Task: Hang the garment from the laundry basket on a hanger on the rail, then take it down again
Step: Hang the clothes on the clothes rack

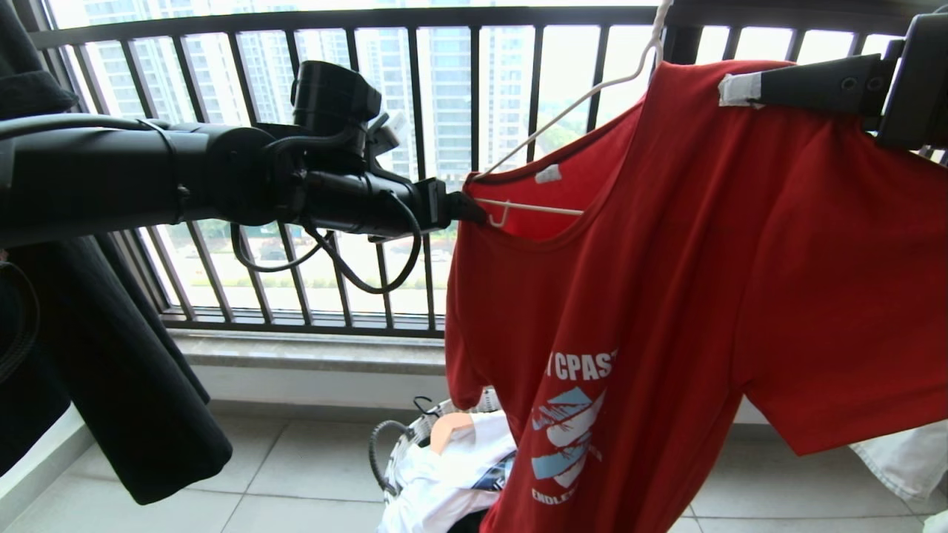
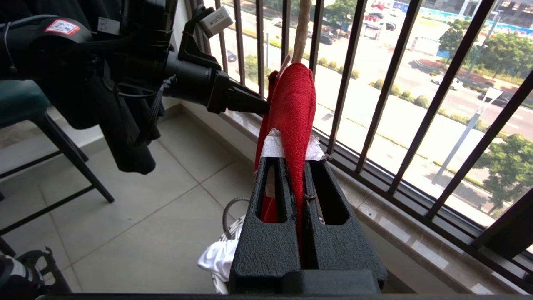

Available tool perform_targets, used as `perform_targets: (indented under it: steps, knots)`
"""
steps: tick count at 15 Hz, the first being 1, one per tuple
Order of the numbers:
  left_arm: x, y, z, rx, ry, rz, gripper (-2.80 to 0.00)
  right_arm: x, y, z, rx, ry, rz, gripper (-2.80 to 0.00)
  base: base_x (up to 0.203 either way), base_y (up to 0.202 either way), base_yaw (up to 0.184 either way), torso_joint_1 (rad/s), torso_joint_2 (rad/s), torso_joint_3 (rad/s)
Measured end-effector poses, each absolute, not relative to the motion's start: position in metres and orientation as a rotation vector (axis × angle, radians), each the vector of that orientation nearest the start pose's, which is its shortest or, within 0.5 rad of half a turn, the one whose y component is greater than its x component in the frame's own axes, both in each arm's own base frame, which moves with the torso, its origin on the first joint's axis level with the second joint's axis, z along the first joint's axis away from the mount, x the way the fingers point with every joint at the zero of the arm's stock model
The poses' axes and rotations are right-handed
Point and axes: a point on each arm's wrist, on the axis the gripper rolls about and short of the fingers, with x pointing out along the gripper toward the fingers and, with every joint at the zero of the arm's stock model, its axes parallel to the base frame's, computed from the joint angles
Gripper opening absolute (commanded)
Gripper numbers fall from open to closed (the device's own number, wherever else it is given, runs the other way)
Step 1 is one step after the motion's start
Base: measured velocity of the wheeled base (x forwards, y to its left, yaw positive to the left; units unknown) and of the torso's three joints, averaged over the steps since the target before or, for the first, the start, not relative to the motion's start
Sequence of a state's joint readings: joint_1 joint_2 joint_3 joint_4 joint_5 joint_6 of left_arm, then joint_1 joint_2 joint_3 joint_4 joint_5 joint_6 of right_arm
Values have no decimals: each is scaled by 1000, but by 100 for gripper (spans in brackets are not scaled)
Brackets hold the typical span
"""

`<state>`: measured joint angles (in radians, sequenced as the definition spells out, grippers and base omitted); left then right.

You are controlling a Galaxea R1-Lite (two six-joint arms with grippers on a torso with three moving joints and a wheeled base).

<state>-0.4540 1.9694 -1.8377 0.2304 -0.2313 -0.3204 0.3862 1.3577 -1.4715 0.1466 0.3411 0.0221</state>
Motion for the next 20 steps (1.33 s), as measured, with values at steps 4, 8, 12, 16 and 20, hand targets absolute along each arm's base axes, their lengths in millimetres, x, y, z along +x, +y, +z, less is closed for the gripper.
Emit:
perform_targets:
  steps: [4,8,12,16,20]
  knots:
    - [353,-178,292,-261,471,-611,0,185,84,384,20,43,727,-280,0,0,0,0,0,0]
    - [353,-178,292,-248,460,-579,-280,186,84,384,19,44,729,-280,0,0,0,0,0,0]
    - [353,-178,293,-247,459,-578,-280,187,84,384,19,45,726,-280,0,0,0,0,0,0]
    - [351,-177,295,-247,454,-577,-280,190,85,381,16,60,722,-280,0,0,0,0,0,0]
    - [344,-175,302,-249,438,-581,-280,195,88,370,-10,96,725,-280,0,0,0,0,0,0]
